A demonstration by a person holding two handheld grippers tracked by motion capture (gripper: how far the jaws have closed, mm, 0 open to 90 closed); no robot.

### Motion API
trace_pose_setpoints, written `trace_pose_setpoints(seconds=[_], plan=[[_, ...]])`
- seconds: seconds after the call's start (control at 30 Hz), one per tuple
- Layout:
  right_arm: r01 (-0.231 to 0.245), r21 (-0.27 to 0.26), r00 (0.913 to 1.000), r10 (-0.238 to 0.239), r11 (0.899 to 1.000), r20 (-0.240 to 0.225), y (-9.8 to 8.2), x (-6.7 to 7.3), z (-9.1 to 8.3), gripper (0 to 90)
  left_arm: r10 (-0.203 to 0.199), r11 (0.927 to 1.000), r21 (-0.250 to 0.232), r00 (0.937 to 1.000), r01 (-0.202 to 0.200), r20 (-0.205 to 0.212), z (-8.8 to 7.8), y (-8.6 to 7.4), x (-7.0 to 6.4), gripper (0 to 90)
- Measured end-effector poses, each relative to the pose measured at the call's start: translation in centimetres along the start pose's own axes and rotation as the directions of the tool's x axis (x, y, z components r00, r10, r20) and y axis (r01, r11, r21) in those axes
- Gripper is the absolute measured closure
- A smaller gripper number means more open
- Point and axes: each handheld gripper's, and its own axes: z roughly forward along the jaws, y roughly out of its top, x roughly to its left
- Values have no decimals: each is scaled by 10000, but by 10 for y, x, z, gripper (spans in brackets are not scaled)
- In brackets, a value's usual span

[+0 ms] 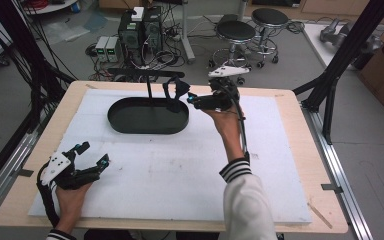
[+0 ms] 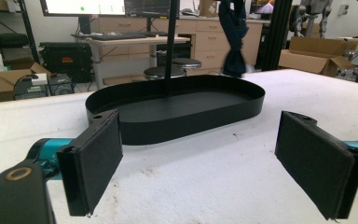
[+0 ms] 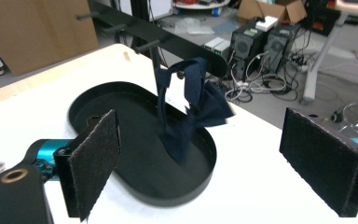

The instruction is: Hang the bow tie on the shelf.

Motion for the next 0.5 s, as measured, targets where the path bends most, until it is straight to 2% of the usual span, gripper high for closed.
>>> trace_pose_setpoints(seconds=[0.07,0.1,0.13,0.27,0.33,0.5], plan=[[369,-918,9992,-355,9951,169,-6,4,-23,116,-1,10000,-8,10000,1,8,0,0,0,152],[606,-1162,9980,-580,9914,251,-12,7,-37,116,-2,10000,-7,10000,2,6,0,0,0,152],[626,-1161,9979,-600,9913,263,-18,8,-48,116,0,10000,-3,10000,0,-7,0,0,0,152],[442,-1492,9985,-387,9878,394,-47,9,-81,116,-70,10000,6,10000,70,-5,0,0,0,152],[321,-1847,9986,-238,9823,472,-65,9,-95,116,4,10000,13,10000,-4,0,0,0,0,152],[22,-2237,9961,177,9747,869,-115,12,-115,116,39,10000,-6,10000,-39,15,0,0,0,152]])
